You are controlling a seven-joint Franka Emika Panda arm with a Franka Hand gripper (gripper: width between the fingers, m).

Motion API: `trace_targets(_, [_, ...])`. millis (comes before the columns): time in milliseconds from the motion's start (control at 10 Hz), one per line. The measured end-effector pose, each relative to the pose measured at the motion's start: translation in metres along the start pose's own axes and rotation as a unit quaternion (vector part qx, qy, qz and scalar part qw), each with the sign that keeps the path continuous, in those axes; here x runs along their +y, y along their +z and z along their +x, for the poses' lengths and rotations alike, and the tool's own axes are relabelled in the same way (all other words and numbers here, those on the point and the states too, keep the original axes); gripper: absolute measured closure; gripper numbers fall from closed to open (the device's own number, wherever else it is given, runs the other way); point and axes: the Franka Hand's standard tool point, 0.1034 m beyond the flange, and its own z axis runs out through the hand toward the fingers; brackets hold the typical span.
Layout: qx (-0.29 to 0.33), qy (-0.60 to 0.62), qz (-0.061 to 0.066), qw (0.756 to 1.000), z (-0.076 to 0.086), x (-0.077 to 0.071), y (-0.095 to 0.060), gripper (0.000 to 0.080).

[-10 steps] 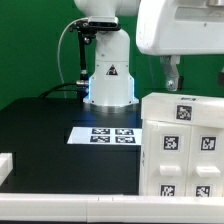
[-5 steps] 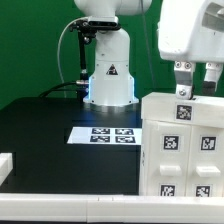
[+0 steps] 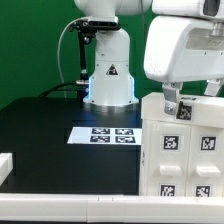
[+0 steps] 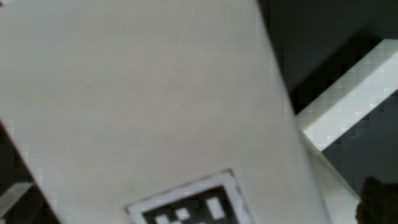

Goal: Assemble cabinet

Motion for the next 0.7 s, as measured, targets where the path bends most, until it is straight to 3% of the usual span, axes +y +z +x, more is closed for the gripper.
trace_targets(100, [0.000,0.008,0.000,1.000,-0.0003,0.0003,0.0001,0.0017])
trace_targets(200, [0.000,0.044,0.000,0.999,-0.0003,0.0006,-0.0001,0.0191])
trace_targets(300, [0.000,0.092,0.000,0.996,-0.0005,0.0012,-0.0002,0.0242])
trace_targets(700, [0.002,0.233,0.000,0.972,-0.0012,0.0026,-0.0005,0.0242])
